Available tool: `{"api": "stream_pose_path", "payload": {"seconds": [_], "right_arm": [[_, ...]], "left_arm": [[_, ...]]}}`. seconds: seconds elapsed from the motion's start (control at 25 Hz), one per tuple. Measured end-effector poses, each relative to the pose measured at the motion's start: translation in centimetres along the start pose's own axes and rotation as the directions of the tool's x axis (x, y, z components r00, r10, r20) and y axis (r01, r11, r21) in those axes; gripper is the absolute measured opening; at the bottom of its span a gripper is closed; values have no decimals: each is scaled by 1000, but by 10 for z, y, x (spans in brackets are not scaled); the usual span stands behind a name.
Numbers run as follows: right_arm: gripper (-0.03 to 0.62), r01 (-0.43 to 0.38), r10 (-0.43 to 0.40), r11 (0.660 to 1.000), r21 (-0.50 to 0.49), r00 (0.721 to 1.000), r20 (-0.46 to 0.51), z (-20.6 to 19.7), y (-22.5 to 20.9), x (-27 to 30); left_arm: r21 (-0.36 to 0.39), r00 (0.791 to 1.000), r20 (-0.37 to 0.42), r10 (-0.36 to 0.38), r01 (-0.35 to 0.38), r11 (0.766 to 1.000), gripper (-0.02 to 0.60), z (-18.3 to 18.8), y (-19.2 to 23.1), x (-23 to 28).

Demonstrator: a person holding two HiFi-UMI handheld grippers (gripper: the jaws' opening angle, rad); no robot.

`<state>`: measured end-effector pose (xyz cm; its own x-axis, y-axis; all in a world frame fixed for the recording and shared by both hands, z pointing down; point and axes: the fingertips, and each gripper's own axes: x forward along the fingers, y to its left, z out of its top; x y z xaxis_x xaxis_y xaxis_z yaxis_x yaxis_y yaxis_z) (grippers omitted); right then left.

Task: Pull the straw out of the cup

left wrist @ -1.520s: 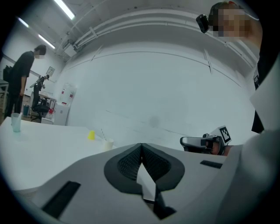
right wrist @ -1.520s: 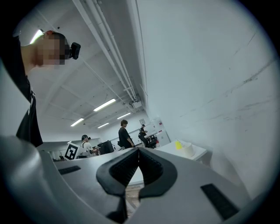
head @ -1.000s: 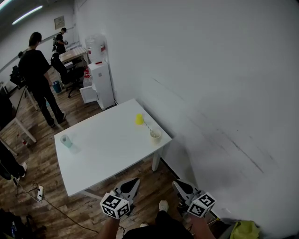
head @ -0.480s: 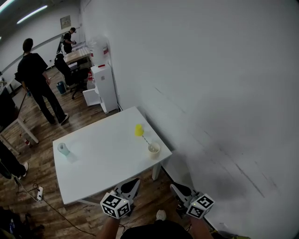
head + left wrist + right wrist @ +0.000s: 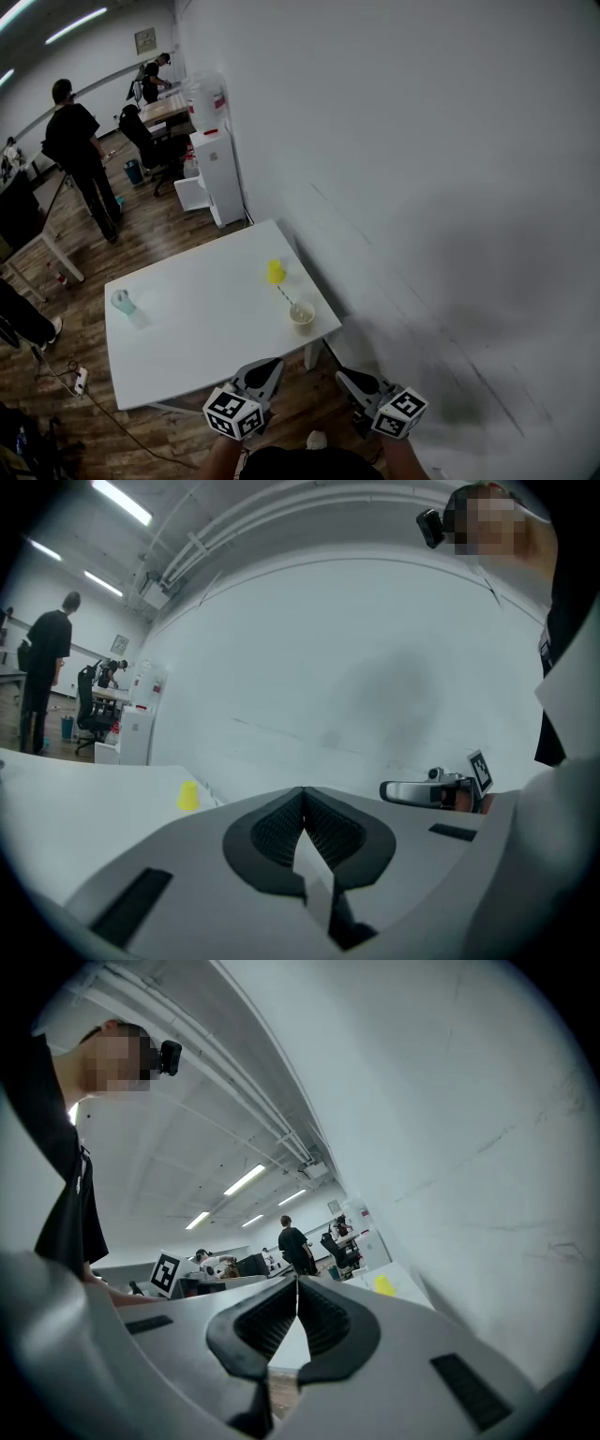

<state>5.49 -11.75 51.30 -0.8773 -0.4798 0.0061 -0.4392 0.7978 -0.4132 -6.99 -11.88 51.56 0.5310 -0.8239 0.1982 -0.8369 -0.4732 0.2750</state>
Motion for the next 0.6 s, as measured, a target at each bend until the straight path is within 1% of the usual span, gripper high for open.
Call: {"api": "stream_pose_path", "payload": {"seconds": [0.12,0.4,0.6], "right_arm": [[21,-21,21,1000,5,1000,-19,-2,-12,0],[21,-31,32,999,28,999,-29,-1,-27,2],[21,-22,23,999,35,999,-39,0,-36,11]], "left_arm": [[-7,1000,-6,23,-23,1000,14,-4,2,9],[-36,996,-49,70,-72,997,14,-13,13,22],[-42,996,-59,71,-73,996,14,-13,23,32]]}}
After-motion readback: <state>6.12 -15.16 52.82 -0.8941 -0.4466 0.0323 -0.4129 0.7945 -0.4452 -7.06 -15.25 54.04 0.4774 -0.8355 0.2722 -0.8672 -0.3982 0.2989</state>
